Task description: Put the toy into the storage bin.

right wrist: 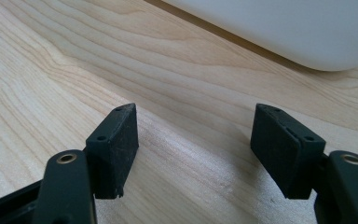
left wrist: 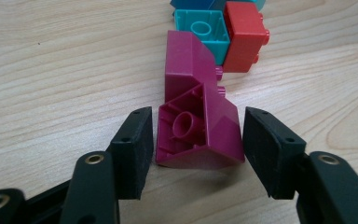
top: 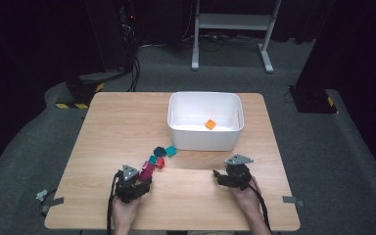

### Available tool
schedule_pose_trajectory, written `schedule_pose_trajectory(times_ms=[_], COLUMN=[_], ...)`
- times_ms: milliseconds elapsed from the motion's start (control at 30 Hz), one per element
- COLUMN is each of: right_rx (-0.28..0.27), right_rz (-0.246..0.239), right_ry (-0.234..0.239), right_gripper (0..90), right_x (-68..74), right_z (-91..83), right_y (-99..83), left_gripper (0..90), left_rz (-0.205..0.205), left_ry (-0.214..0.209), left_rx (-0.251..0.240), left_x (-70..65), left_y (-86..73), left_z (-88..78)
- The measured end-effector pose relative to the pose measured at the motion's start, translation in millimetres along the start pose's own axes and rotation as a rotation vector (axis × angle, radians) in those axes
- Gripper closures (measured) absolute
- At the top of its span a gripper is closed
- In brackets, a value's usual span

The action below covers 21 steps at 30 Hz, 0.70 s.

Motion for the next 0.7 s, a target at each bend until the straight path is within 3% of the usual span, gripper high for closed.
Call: schedule_pose_trajectory(times_ms=[200, 367, 700], right_rx=[0.000, 0.000, 0.000], right_rz=[0.000, -0.001, 0.000], right_ry=[0.000, 0.000, 0.000], right_gripper=[32.1, 32.1, 32.1], right_x=[0.1, 0.0, 0.1], right_z=[0.0, 0.0, 0.0], right_y=[0.0, 0.0, 0.0], left_gripper=[46.0, 47.3, 47.8], left_rz=[0.034, 0.036, 0.006], left_ry=[0.019, 0.010, -0.017], left_rx=[-0.013, -0.022, -0.022], left_x=[-0.1, 0.8, 0.9], left_y=[-1.9, -3.0, -3.0], left_z=[-0.3, -1.1, -2.7])
Point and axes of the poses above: each handheld gripper's, and its own axes: z roughly forward along the jaws, y roughly out of its top, x roughly to its left, the point moved 7 cm from there along z, roughly forward along the jaws, and after that the axes turned 1 degree about -z, right-handed, at the moved point
